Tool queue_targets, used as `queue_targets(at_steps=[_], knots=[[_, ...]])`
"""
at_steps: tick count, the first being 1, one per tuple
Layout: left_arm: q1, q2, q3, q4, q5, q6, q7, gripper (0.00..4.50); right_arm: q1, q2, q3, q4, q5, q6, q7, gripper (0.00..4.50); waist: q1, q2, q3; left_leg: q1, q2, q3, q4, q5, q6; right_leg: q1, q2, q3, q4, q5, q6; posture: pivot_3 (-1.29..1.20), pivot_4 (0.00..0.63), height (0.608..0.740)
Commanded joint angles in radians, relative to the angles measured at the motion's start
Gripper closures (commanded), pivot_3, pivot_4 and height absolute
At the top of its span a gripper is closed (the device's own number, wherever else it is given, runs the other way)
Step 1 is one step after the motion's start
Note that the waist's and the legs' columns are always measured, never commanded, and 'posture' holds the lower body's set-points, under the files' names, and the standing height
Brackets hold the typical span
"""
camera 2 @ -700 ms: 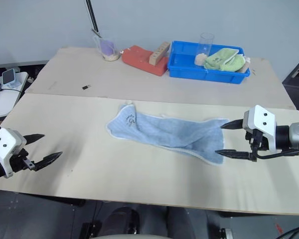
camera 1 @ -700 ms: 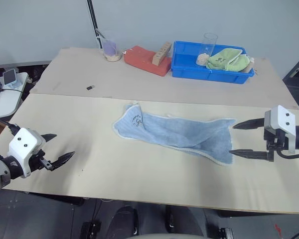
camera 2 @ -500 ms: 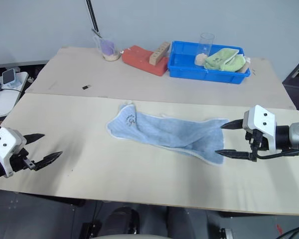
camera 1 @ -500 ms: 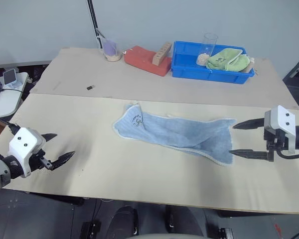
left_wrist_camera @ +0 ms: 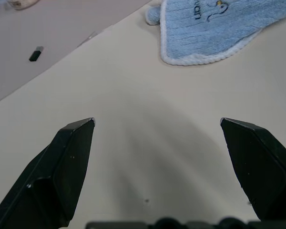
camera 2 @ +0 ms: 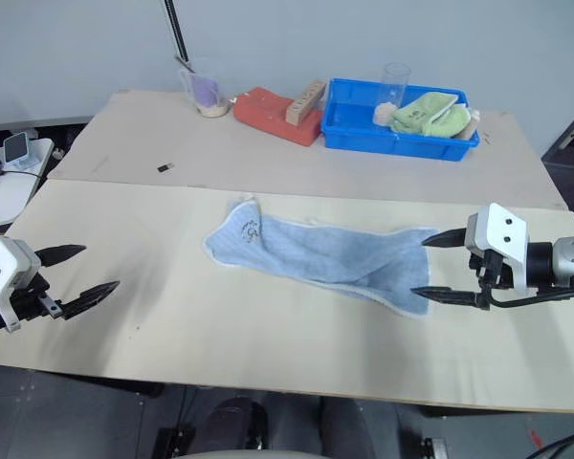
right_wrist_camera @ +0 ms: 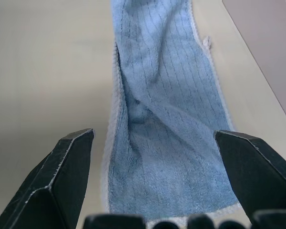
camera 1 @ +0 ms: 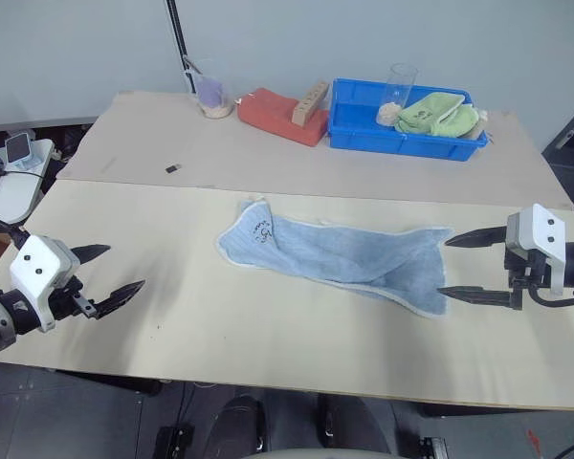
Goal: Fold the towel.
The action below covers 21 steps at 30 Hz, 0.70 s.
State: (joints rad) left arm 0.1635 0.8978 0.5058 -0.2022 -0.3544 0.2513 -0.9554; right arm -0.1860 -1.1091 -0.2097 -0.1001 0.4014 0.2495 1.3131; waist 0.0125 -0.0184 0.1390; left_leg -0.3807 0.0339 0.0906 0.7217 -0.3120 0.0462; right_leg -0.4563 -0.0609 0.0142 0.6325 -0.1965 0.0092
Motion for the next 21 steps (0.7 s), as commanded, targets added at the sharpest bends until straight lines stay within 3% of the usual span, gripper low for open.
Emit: queue_targets(at_steps=[1, 12, 21], knots=[[-0.076, 0.003, -0.098, 0.062, 0.083, -0.137, -0.003, 0.00, -0.033, -0.005, -0.012, -0.046, 0.018, -0.002, 0.001, 0.05, 0.003, 0.000, 0.000, 0.000, 0.000, 0.000, 0.000, 0.000, 0.000, 0.000, 0.000, 0.000, 0.000, 0.000, 0.000, 0.00, 0.150, 0.689], [-0.499, -0.105, -0.439, 0.482, 0.224, -0.373, -0.088, 0.00, -0.044, 0.031, 0.022, -0.405, 0.206, 0.273, -0.116, 0.05, -0.001, -0.001, 0.000, -0.002, 0.000, 0.000, 0.000, 0.000, -0.001, 0.000, 0.000, 0.000, 0.000, 0.001, 0.000, 0.00, 0.150, 0.689], [-0.758, -0.217, -0.608, 0.884, 0.392, -0.637, -0.058, 0.00, -0.088, 0.069, 0.059, -0.493, 0.255, 0.366, -0.211, 0.05, 0.000, -0.001, 0.000, -0.005, -0.001, -0.001, 0.004, 0.000, 0.000, 0.000, 0.001, -0.001, 0.000, 0.002, 0.001, 0.00, 0.150, 0.689]])
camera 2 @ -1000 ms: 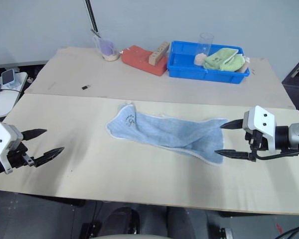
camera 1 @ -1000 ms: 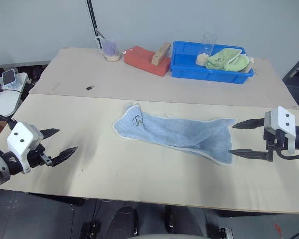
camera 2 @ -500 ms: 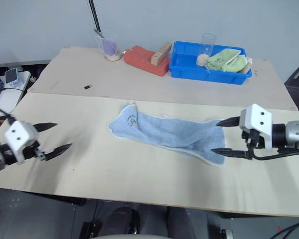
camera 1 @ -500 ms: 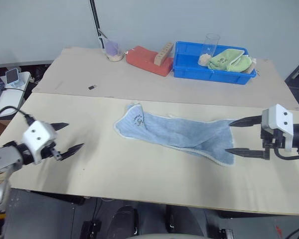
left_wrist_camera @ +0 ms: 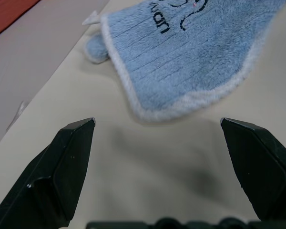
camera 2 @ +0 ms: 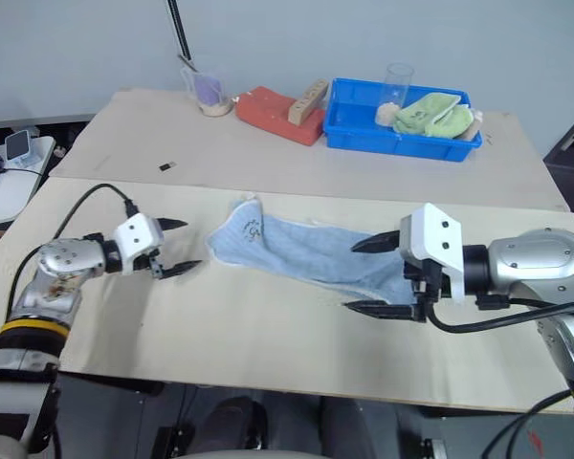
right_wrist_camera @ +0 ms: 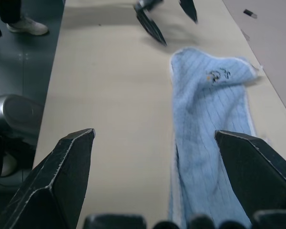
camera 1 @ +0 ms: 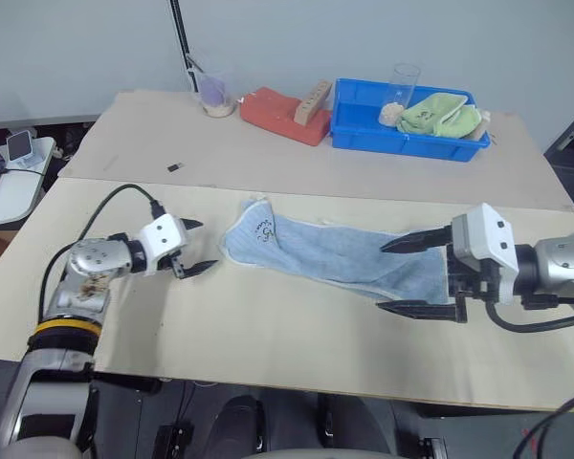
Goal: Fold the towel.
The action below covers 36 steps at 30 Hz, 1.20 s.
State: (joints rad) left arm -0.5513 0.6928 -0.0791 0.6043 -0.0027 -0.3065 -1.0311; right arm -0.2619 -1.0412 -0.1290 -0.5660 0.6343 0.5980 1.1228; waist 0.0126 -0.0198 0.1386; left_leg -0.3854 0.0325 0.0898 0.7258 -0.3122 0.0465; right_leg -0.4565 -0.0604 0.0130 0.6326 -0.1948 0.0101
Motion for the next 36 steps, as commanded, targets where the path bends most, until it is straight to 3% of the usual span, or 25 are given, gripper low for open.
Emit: queue_targets(at_steps=[1, 4, 6, 14, 15, 19, 27, 36], knots=[[-0.058, -0.021, -0.037, 0.108, 0.055, -0.104, 0.022, 0.00, -0.012, 0.000, -0.024, -0.029, 0.027, 0.021, -0.024, 0.05, 0.000, 0.000, 0.000, 0.000, 0.000, 0.000, 0.000, 0.000, 0.000, 0.000, 0.000, 0.000, 0.000, 0.000, 0.000, 0.00, 0.150, 0.689], [-0.095, -0.044, -0.067, 0.178, 0.086, -0.150, 0.026, 0.00, -0.013, -0.004, -0.032, -0.031, 0.035, 0.028, -0.030, 0.05, 0.003, 0.000, 0.000, 0.000, 0.000, -0.001, 0.001, 0.000, 0.000, 0.000, 0.000, 0.000, 0.000, 0.001, 0.001, 0.00, 0.150, 0.689], [-0.116, -0.058, -0.078, 0.217, 0.100, -0.167, 0.035, 0.56, -0.016, -0.004, -0.037, -0.033, 0.045, 0.036, -0.037, 0.00, 0.006, 0.000, 0.000, 0.000, 0.000, -0.002, 0.002, 0.000, 0.000, 0.001, -0.001, 0.000, 0.001, 0.001, 0.001, 0.00, 0.150, 0.689], [-0.137, -0.074, -0.097, 0.267, 0.106, -0.205, 0.024, 4.19, -0.017, -0.008, -0.051, -0.038, 0.068, 0.045, -0.047, 0.00, 0.004, 0.000, 0.000, 0.000, 0.000, -0.003, 0.002, 0.000, 0.000, 0.001, 0.000, 0.000, 0.002, 0.001, 0.001, 0.00, 0.150, 0.689], [-0.136, -0.072, -0.095, 0.261, 0.099, -0.203, 0.018, 4.45, -0.010, -0.013, -0.056, -0.034, 0.059, 0.038, -0.044, 0.00, 0.003, 0.000, 0.000, 0.000, 0.000, -0.003, 0.002, 0.000, 0.000, 0.001, 0.000, 0.000, 0.002, 0.001, 0.001, 0.00, 0.150, 0.689], [-0.103, -0.041, -0.073, 0.176, 0.049, -0.176, -0.032, 4.45, 0.059, -0.058, -0.089, 0.004, -0.020, -0.011, -0.019, 0.00, 0.003, 0.000, 0.000, 0.000, 0.000, -0.003, 0.003, 0.000, 0.000, 0.001, 0.000, 0.000, 0.002, 0.001, 0.001, 0.00, 0.150, 0.689], [0.104, 0.047, 0.012, -0.206, -0.099, 0.059, -0.093, 4.45, 0.311, -0.088, -0.147, 0.101, -0.233, -0.153, -0.022, 0.00, -0.003, -0.001, 0.000, 0.000, 0.001, -0.003, 0.002, 0.000, 0.001, -0.001, 0.000, 0.001, 0.002, 0.000, 0.002, 0.00, 0.150, 0.689], [0.250, 0.068, 0.059, -0.364, -0.125, 0.158, -0.049, 4.45, 0.311, -0.012, 0.017, 0.361, -0.438, -0.336, -0.073, 0.00, -0.001, -0.001, 0.000, 0.001, 0.001, -0.001, 0.002, 0.000, 0.000, 0.000, 0.000, 0.001, 0.004, -0.001, 0.003, 0.00, 0.150, 0.689]])
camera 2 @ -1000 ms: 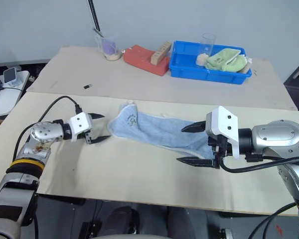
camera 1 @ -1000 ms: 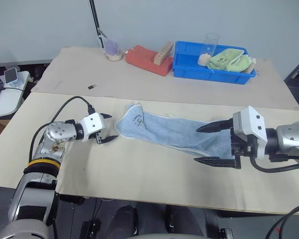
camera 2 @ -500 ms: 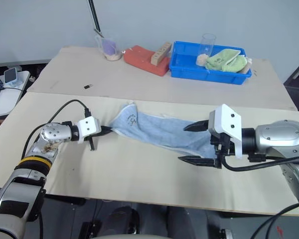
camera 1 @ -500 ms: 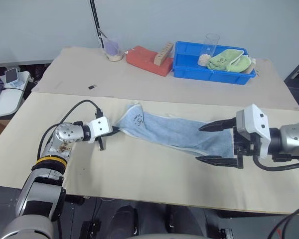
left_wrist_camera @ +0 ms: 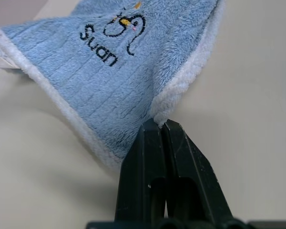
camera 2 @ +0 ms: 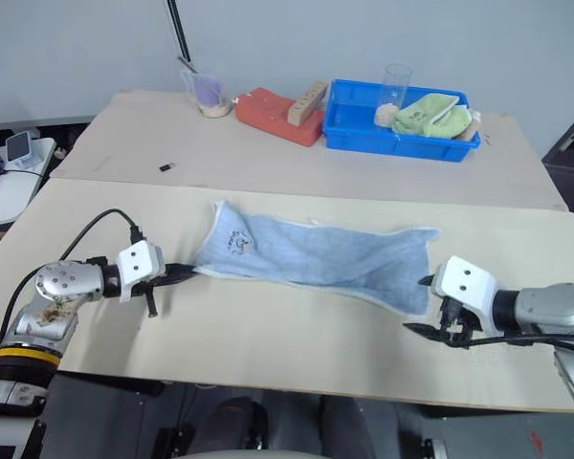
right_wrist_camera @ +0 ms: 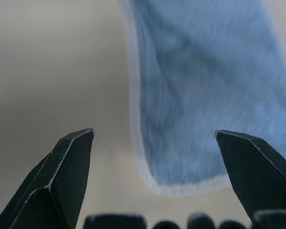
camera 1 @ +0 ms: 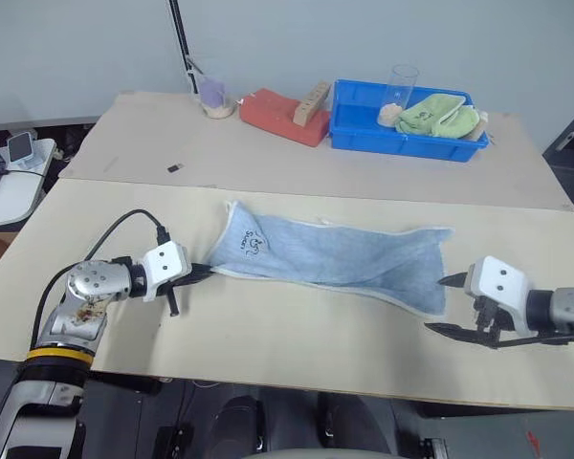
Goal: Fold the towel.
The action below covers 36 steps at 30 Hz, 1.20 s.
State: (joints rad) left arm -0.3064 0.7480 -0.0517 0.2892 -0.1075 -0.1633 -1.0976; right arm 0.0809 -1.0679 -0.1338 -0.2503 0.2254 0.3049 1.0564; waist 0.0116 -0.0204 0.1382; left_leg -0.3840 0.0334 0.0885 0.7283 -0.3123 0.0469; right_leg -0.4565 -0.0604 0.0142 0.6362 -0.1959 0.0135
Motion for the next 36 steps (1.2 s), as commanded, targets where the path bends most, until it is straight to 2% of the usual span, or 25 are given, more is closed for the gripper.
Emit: queue_targets(at_steps=[1, 2, 5, 14, 16, 22, 26, 29, 32, 34, 36], knots=[[0.010, 0.012, 0.033, -0.054, -0.021, 0.018, 0.020, 4.45, -0.041, 0.023, 0.035, 0.062, -0.034, -0.050, -0.003, 0.00, 0.000, 0.000, 0.000, 0.000, 0.000, 0.000, 0.000, 0.000, 0.000, 0.000, 0.000, 0.000, 0.000, 0.000, -0.001, 0.00, 0.150, 0.689], [0.013, 0.011, 0.033, -0.056, -0.020, 0.019, 0.023, 4.45, -0.059, 0.038, 0.047, 0.083, -0.038, -0.044, -0.009, 0.00, 0.000, 0.000, 0.000, 0.000, 0.000, 0.000, 0.000, 0.000, 0.000, 0.000, 0.000, 0.000, 0.001, 0.000, -0.001, 0.00, 0.150, 0.689], [0.020, 0.010, 0.035, -0.061, -0.021, 0.025, 0.030, 4.50, -0.104, 0.064, 0.072, 0.134, -0.044, -0.015, -0.016, 0.82, 0.000, 0.000, 0.000, 0.000, 0.000, 0.000, 0.000, 0.000, 0.000, 0.000, 0.000, 0.000, 0.002, 0.000, -0.001, 0.00, 0.150, 0.689], [0.035, 0.012, 0.041, -0.059, -0.021, 0.025, 0.039, 4.50, -0.157, 0.063, 0.111, 0.196, -0.048, 0.067, 0.020, 3.93, 0.000, 0.000, 0.000, 0.001, -0.001, 0.000, 0.000, 0.000, 0.000, 0.000, 0.000, 0.001, 0.004, -0.001, -0.002, 0.00, 0.150, 0.689], [0.040, 0.021, 0.045, -0.057, -0.023, 0.029, 0.033, 4.50, -0.174, 0.064, 0.106, 0.187, -0.034, 0.077, 0.029, 4.47, 0.000, 0.000, 0.000, 0.002, -0.001, 0.000, 0.000, 0.000, 0.000, 0.000, 0.000, 0.001, 0.004, -0.001, -0.002, 0.00, 0.150, 0.689], [0.037, 0.103, 0.072, -0.064, -0.076, 0.126, -0.060, 4.50, -0.175, -0.020, 0.002, 0.112, 0.079, 0.152, 0.138, 4.47, -0.001, 0.000, 0.000, 0.000, 0.000, 0.000, 0.000, 0.000, 0.000, -0.002, 0.000, 0.000, 0.005, -0.001, -0.003, 0.00, 0.150, 0.689], [0.000, 0.186, 0.087, -0.110, -0.196, 0.354, -0.192, 4.50, -0.252, -0.099, -0.094, 0.098, 0.208, 0.274, 0.210, 4.47, -0.002, 0.000, 0.000, 0.000, 0.000, 0.000, 0.000, 0.000, 0.000, -0.002, 0.000, 0.000, 0.005, -0.001, -0.002, 0.00, 0.150, 0.689], [-0.147, 0.151, 0.104, -0.036, -0.214, 0.417, -0.140, 4.50, -0.441, -0.072, -0.079, 0.187, 0.223, 0.303, 0.151, 4.47, 0.000, 0.000, 0.001, 0.002, 0.000, -0.001, 0.000, 0.000, 0.000, -0.001, 0.000, 0.000, 0.005, -0.003, 0.000, 0.00, 0.150, 0.689], [-0.370, 0.085, 0.109, 0.109, -0.168, 0.393, -0.024, 4.50, -0.683, 0.008, -0.023, 0.358, 0.153, 0.228, 0.065, 4.47, 0.003, -0.001, 0.001, 0.002, -0.002, 0.000, 0.001, 0.001, -0.002, 0.000, 0.001, 0.000, 0.006, -0.005, 0.003, 0.00, 0.150, 0.689], [-0.510, 0.054, 0.110, 0.209, -0.140, 0.373, 0.041, 4.50, -0.819, 0.053, 0.007, 0.472, 0.104, 0.161, 0.031, 4.47, 0.000, -0.001, 0.001, 0.000, -0.004, 0.000, 0.001, 0.001, -0.002, 0.000, 0.001, -0.001, 0.005, -0.001, -0.004, 0.00, 0.150, 0.689], [-0.634, 0.034, 0.110, 0.304, -0.111, 0.339, 0.096, 4.50, -0.940, 0.082, 0.033, 0.586, 0.054, 0.072, 0.014, 4.47, -0.003, -0.001, 0.001, -0.002, -0.004, 0.003, 0.001, 0.002, -0.002, -0.002, 0.001, -0.001, 0.005, -0.001, -0.004, 0.00, 0.150, 0.689]])
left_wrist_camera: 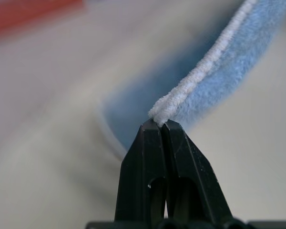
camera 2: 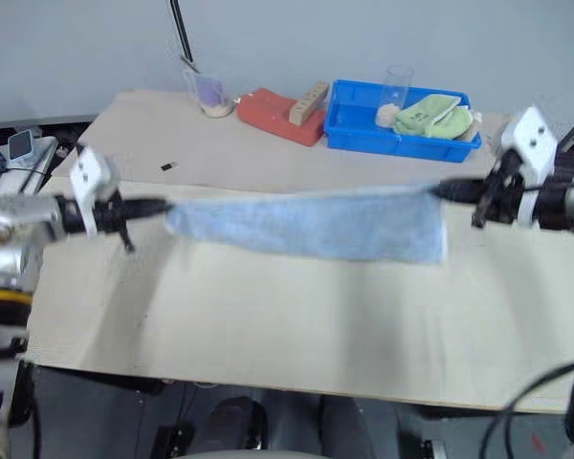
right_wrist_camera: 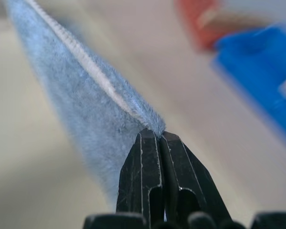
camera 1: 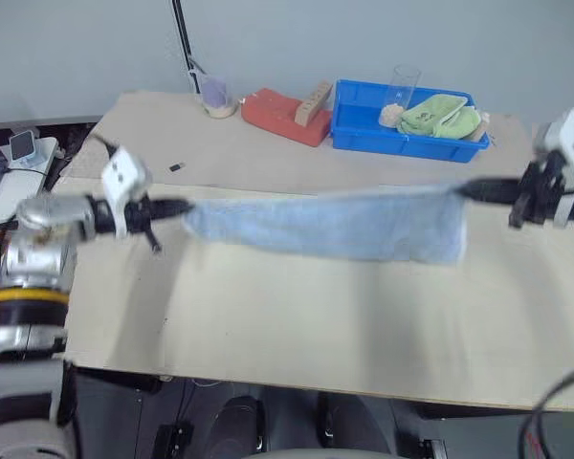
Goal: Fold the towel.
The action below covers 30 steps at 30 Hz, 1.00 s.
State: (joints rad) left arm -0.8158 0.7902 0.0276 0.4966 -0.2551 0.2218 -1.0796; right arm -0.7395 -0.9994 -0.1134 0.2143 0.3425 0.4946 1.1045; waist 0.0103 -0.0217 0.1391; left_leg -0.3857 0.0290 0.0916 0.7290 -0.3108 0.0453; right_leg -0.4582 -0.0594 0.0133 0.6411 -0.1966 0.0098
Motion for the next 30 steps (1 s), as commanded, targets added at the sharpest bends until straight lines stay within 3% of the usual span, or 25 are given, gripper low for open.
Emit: queue_targets(at_steps=[1, 6, 10, 15, 23, 26, 30], knots=[[-0.175, -0.011, 0.030, 0.134, 0.051, -0.067, 0.095, 4.50, -0.172, 0.022, 0.021, 0.173, -0.083, -0.157, -0.036, 4.47, -0.004, 0.000, 0.000, -0.001, 0.000, 0.001, 0.000, 0.000, 0.000, -0.001, 0.000, 0.000, 0.000, 0.000, 0.000, 0.00, 0.150, 0.689], [-0.295, 0.016, 0.019, 0.218, 0.096, -0.147, 0.076, 4.50, -0.310, 0.019, 0.033, 0.313, -0.120, -0.274, 0.010, 4.47, -0.015, 0.001, 0.000, -0.004, 0.000, 0.003, -0.007, 0.001, -0.001, -0.004, 0.000, 0.000, -0.001, 0.000, 0.000, 0.00, 0.150, 0.689], [-0.242, 0.077, 0.000, 0.142, 0.112, -0.144, -0.013, 4.50, -0.238, -0.031, 0.019, 0.254, -0.098, -0.276, 0.103, 4.47, -0.021, 0.001, 0.000, -0.005, 0.002, 0.003, -0.011, 0.001, -0.002, -0.006, 0.000, -0.001, -0.002, -0.001, 0.001, 0.00, 0.150, 0.689], [0.121, 0.211, -0.027, -0.242, 0.014, 0.049, -0.247, 4.50, 0.083, -0.064, -0.012, 0.010, -0.034, -0.270, 0.192, 4.47, -0.025, 0.001, 0.000, -0.003, 0.003, 0.001, -0.013, 0.004, -0.006, -0.006, -0.001, 0.000, 0.000, -0.001, 0.002, 0.00, 0.150, 0.689], [0.701, 0.315, 0.064, -0.662, -0.071, 0.204, -0.278, 4.50, 0.544, -0.110, -0.050, -0.240, -0.016, -0.257, 0.252, 4.47, -0.013, 0.002, 0.001, 0.003, 0.004, -0.002, -0.008, 0.002, -0.003, -0.004, -0.002, 0.001, 0.003, -0.004, 0.001, 0.00, 0.150, 0.689], [0.842, 0.325, 0.127, -0.747, -0.105, 0.251, -0.261, 4.50, 0.676, -0.166, -0.068, -0.266, -0.021, -0.249, 0.302, 4.47, -0.005, 0.002, 0.001, 0.008, 0.005, -0.002, -0.008, 0.002, -0.003, 0.000, -0.002, 0.001, 0.003, -0.009, 0.006, 0.00, 0.150, 0.689], [0.845, 0.319, 0.143, -0.730, -0.120, 0.267, -0.233, 4.50, 0.701, -0.188, -0.058, -0.281, 0.003, -0.174, 0.297, 4.47, 0.001, 0.002, 0.001, 0.011, 0.005, -0.002, -0.008, 0.002, -0.003, 0.002, -0.002, 0.002, 0.004, -0.010, 0.006, 0.00, 0.150, 0.689]])
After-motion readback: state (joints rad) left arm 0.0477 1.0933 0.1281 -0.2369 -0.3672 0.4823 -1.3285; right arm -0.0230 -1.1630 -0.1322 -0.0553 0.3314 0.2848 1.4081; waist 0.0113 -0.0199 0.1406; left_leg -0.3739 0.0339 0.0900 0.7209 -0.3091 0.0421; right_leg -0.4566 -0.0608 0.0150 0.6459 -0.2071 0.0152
